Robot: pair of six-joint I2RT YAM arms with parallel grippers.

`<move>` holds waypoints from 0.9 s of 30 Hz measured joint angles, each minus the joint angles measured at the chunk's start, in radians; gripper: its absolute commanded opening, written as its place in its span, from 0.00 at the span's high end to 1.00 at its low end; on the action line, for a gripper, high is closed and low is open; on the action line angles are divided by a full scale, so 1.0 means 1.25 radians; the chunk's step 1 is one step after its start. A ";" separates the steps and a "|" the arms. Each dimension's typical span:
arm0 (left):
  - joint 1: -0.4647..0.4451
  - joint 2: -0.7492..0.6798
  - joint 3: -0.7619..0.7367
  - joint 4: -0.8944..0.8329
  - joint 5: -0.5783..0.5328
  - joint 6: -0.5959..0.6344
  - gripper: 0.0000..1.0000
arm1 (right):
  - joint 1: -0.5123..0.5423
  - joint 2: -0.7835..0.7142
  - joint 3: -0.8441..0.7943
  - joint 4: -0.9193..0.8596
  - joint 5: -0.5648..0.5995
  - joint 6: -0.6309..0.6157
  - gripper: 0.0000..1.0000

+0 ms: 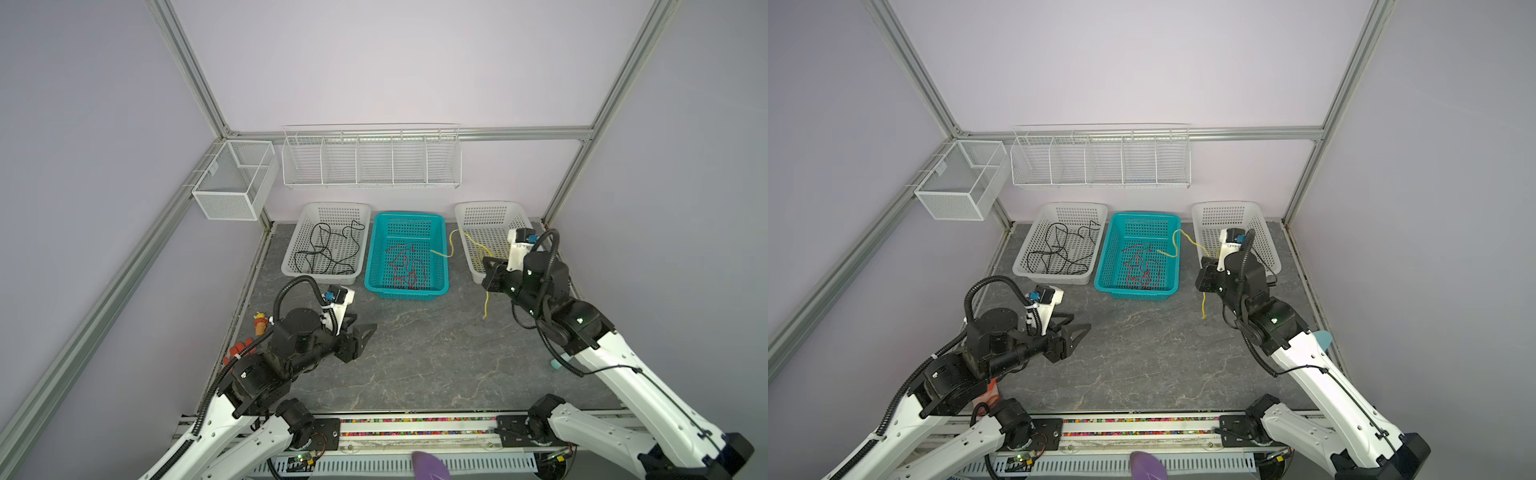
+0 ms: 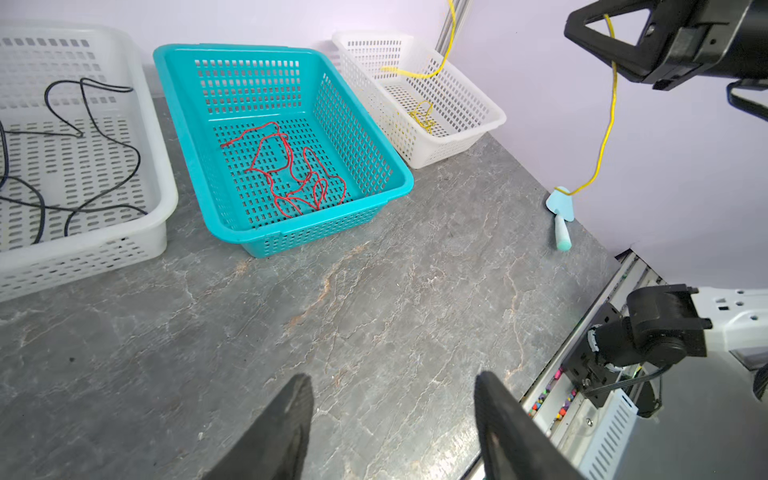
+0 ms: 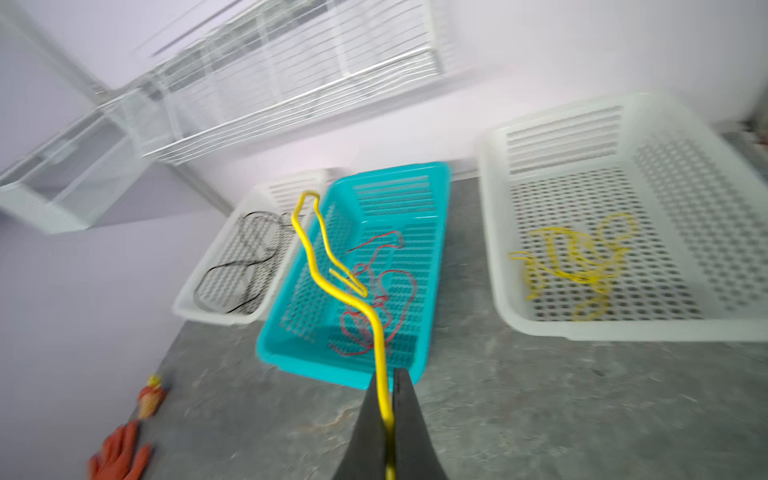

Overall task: Untangle the cables
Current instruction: 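Open the left gripper while the right gripper lifts the yellow wire away, then lower the yellow wire into the far white basket and open the right gripper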

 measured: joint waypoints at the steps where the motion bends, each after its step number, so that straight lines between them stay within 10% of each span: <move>1: 0.000 0.001 0.000 0.000 -0.006 0.000 0.33 | -0.027 0.002 0.000 -0.008 0.008 0.003 0.94; 15: 0.000 -0.032 -0.017 0.002 -0.071 -0.016 0.01 | -0.321 0.224 0.128 -0.040 -0.006 0.070 0.94; 27: 0.000 -0.042 -0.020 0.002 -0.107 -0.021 0.01 | -0.378 0.446 0.274 -0.014 -0.027 0.086 0.94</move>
